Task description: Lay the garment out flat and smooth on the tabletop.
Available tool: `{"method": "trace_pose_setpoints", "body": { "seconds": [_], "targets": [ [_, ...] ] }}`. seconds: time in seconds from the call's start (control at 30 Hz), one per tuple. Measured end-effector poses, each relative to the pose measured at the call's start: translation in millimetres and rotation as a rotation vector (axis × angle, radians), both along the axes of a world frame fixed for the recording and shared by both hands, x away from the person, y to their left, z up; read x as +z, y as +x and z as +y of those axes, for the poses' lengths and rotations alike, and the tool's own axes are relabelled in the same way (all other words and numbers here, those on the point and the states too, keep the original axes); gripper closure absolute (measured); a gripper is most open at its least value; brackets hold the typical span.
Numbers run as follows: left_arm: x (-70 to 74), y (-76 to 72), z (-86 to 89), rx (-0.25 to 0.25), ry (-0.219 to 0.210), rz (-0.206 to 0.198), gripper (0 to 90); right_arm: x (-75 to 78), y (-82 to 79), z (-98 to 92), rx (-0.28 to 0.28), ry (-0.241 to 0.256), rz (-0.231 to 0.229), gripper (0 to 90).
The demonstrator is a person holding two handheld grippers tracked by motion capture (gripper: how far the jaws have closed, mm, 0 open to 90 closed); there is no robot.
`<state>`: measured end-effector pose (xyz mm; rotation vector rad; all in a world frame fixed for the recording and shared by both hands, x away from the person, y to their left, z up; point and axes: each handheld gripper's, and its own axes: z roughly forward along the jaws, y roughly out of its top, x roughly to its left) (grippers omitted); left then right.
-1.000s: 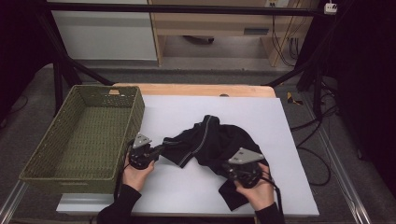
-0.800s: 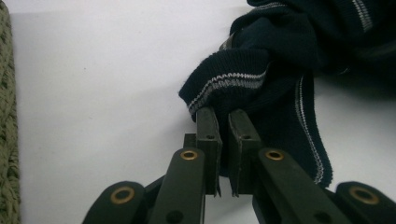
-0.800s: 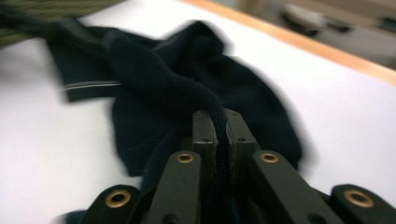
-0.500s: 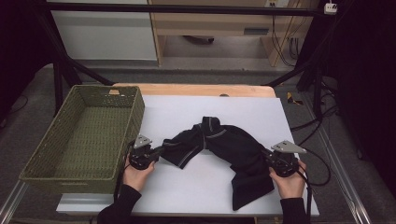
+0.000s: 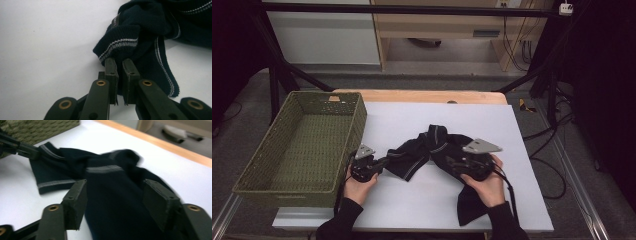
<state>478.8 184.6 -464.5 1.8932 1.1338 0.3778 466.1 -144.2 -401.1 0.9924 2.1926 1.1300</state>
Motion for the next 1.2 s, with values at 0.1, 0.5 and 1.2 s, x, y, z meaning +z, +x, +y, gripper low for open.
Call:
{"method": "trace_pose_setpoints", "body": {
  "seconds": [0.1,0.5,1.2],
  "targets": [
    [0.2,-0.1,0.1,-0.002,-0.004,-0.001,83.7,-6.4,18.9,21.5,0.008,-0.062,0.013,30.3],
    [4.5,-1.5,1.7,-0.006,-0.023,-0.016,83.8,9.2,39.0,17.1,-0.007,-0.139,0.075,76.9],
    [-3.4,-0.3,-2.6,-0.038,0.013,0.064,83.4,28.4,19.7,-122.8,-0.274,-0.043,0.035,75.3]
  ]
}}
